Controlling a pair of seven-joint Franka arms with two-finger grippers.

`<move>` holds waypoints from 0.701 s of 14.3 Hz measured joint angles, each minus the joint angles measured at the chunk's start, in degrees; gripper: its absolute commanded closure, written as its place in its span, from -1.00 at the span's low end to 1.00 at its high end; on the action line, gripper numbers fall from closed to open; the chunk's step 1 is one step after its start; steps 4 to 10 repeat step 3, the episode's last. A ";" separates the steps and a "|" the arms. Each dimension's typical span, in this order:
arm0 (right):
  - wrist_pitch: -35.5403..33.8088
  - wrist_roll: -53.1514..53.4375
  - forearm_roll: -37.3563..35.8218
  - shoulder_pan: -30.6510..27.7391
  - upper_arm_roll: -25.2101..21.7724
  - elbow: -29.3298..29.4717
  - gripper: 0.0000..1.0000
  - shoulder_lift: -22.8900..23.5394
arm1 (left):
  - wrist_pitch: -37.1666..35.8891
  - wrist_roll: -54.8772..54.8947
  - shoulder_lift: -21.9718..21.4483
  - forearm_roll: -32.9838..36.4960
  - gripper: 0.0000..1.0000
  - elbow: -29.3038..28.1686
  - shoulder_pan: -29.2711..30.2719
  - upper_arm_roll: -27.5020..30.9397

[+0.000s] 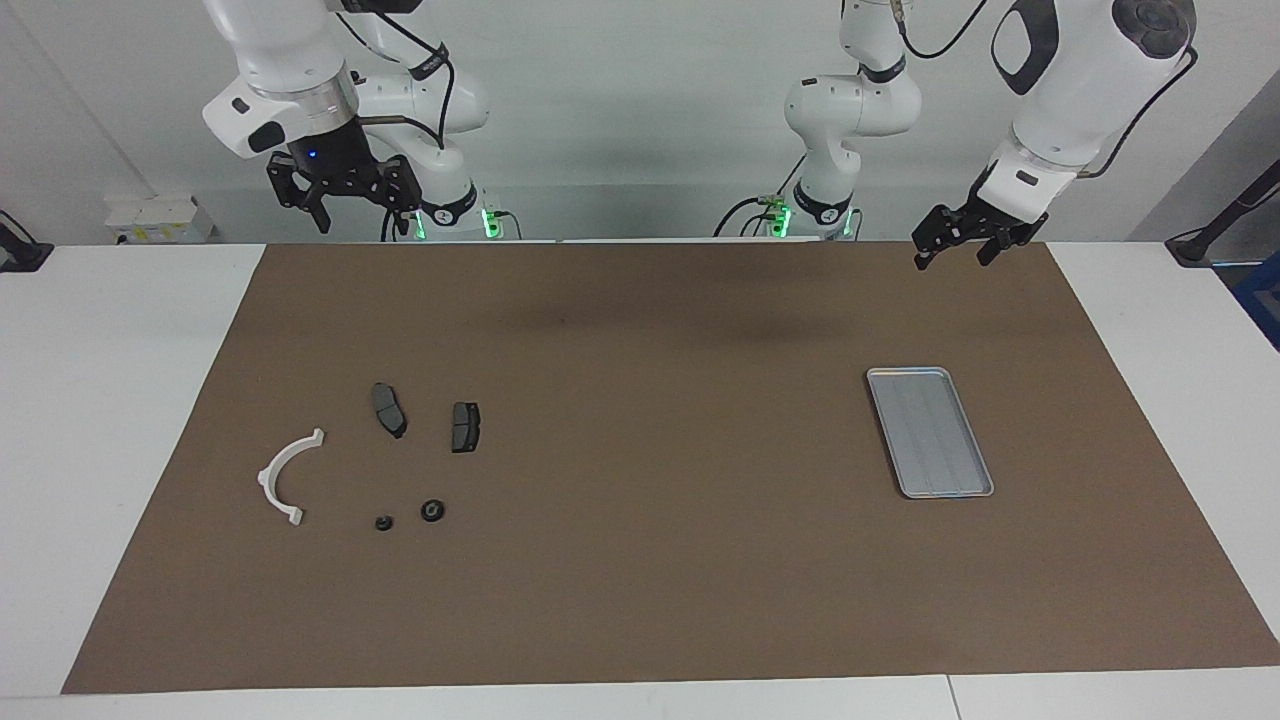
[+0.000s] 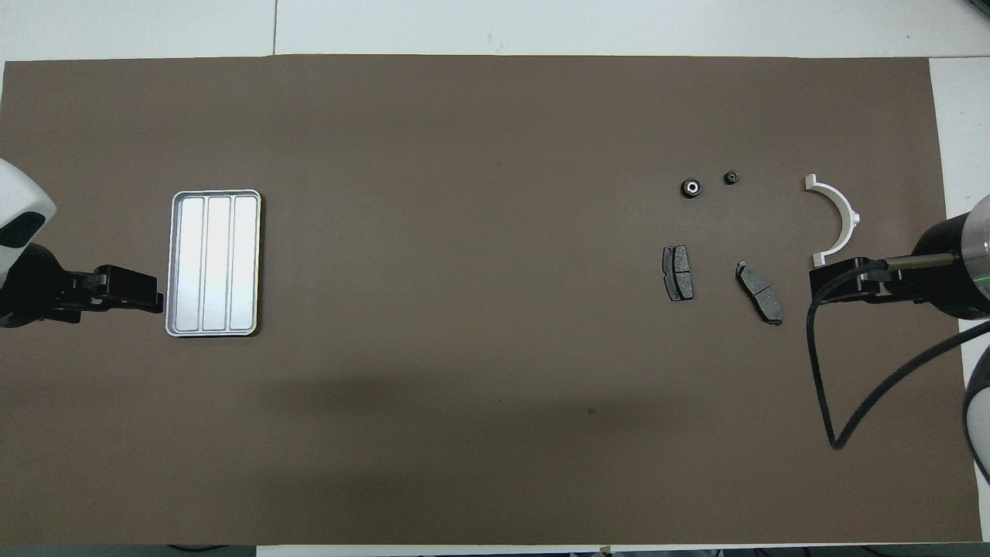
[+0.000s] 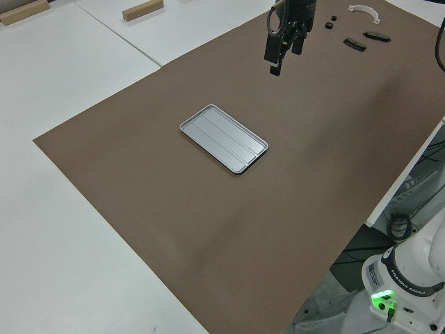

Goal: Place bearing gear from tray to pile

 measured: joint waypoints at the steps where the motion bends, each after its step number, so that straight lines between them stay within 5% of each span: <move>1: 0.05 0.00 0.68 0.00 -0.07 0.15 -1.00 -0.04 | 0.00 0.00 0.00 0.00 -1.00 0.00 0.00 0.00; 10: 0.09 0.01 1.25 -0.02 -0.15 0.35 -1.00 -0.07 | 0.00 0.00 0.00 0.00 -1.00 0.00 0.00 0.00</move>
